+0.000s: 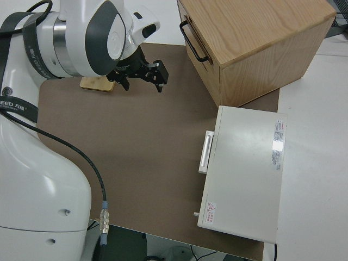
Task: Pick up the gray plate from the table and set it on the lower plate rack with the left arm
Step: 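Move the left gripper over the rim of the gray plate, then lower the left gripper and close it on the gray plate's rim, then lift the gray plate with the left gripper and tilt it upright, then carry the plate toward the wooden rack and lower it into the lower slot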
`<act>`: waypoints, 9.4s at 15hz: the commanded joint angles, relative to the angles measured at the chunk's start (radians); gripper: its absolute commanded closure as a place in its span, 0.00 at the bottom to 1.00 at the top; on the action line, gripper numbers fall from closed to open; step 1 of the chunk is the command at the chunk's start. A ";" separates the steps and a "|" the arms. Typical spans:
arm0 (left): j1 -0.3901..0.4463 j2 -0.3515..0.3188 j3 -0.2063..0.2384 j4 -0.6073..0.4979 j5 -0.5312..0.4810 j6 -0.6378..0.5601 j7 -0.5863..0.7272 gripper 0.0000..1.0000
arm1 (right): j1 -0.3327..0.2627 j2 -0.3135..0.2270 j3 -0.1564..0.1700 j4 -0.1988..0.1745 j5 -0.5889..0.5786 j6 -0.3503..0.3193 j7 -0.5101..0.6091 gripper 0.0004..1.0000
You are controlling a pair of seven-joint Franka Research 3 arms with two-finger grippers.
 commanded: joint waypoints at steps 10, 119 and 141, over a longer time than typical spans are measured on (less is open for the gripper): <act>-0.019 -0.025 0.000 -0.066 0.011 -0.010 -0.005 0.00 | 0.007 0.000 -0.006 0.006 0.003 -0.001 0.004 0.02; 0.024 -0.031 0.026 -0.548 0.040 0.524 0.333 1.00 | 0.007 0.000 -0.006 0.006 0.003 -0.001 0.004 0.02; 0.024 -0.109 0.017 -0.263 0.345 0.030 0.154 1.00 | 0.007 0.000 -0.006 0.006 0.003 -0.001 0.004 0.02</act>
